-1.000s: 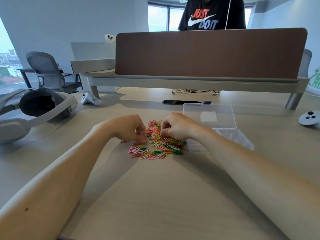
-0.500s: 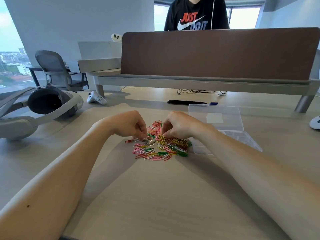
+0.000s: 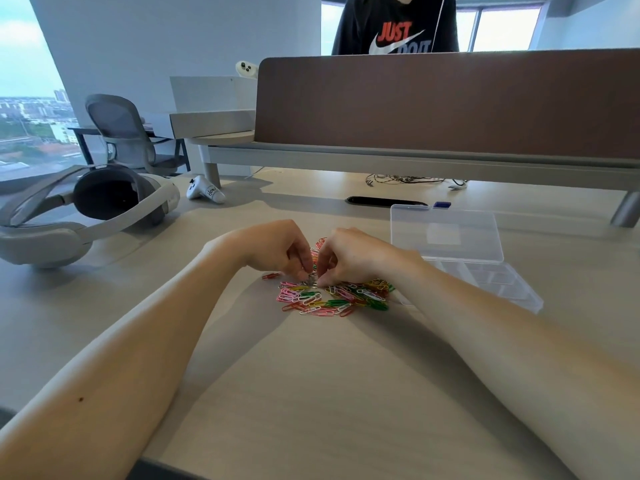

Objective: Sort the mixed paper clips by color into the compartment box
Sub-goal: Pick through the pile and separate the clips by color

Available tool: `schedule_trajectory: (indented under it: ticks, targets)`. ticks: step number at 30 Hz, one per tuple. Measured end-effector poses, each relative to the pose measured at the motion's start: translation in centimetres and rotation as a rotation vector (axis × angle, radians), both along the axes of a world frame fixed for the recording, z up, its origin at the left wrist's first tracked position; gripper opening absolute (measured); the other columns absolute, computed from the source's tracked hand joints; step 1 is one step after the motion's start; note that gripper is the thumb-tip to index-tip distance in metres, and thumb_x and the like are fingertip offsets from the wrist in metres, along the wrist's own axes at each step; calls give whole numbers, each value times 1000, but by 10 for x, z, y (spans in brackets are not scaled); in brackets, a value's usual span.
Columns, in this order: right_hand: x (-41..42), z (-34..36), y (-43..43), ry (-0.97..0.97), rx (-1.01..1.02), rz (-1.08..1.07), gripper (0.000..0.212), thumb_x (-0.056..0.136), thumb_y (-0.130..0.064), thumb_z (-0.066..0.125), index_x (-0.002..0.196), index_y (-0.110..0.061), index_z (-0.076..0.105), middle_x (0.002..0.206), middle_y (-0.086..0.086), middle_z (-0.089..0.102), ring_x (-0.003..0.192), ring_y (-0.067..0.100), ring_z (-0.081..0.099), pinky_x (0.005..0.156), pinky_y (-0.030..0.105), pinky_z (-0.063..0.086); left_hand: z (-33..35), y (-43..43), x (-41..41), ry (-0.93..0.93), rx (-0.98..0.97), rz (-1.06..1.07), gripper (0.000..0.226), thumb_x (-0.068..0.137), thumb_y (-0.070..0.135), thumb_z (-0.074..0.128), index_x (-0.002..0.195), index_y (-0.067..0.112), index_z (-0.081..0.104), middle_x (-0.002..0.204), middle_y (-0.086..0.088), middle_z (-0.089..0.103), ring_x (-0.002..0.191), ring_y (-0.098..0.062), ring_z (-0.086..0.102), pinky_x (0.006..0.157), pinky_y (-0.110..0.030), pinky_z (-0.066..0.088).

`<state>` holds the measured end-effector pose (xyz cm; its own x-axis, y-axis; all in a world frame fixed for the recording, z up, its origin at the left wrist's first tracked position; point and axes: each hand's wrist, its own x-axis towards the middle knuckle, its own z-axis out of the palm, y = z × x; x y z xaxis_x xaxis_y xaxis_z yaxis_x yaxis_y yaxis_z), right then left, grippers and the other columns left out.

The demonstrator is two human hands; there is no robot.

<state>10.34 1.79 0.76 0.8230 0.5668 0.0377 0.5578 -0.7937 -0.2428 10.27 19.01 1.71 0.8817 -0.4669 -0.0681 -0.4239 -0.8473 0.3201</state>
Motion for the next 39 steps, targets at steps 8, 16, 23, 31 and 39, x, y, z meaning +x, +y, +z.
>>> schedule_trajectory:
  ticks: [8, 16, 23, 31, 39]
  targets:
    - [0, -5, 5, 12, -23, -3, 10, 84, -21, 73, 91, -15, 74, 87, 1, 65, 85, 19, 60, 68, 25, 41, -1, -5, -2, 5, 67, 2, 15, 76, 18, 78, 90, 23, 75, 71, 17, 67, 60, 5, 57, 64, -13, 44]
    - [0, 5, -4, 40, 39, -4, 11, 89, -19, 67, 79, -20, 64, 73, -6, 57, 69, 10, 50, 54, 22, 36, -1, -8, -2, -10, 117, -10, 6, 82, 22, 73, 80, 28, 70, 68, 17, 61, 55, 4, 52, 51, -6, 36]
    - [4, 5, -13, 81, 237, -64, 6, 88, -22, 69, 87, -17, 71, 82, -4, 65, 80, 12, 60, 69, 26, 48, 4, 2, -1, -25, -46, 12, 7, 82, 19, 73, 80, 24, 70, 78, 7, 71, 70, -7, 64, 74, -22, 53]
    - [5, 3, -11, 98, 233, -70, 15, 87, -19, 71, 99, -14, 76, 93, -2, 70, 87, 14, 63, 82, 33, 55, 7, 15, 3, -8, -21, 38, 17, 79, 12, 76, 93, 22, 76, 82, 10, 74, 73, -1, 68, 82, -22, 53]
    - [8, 0, -13, 66, 166, -87, 14, 86, -25, 72, 96, -17, 77, 93, -2, 71, 85, 12, 62, 81, 33, 56, 1, 13, 3, 2, 101, 2, 19, 78, 20, 77, 92, 32, 75, 83, 10, 69, 72, -4, 59, 67, -20, 45]
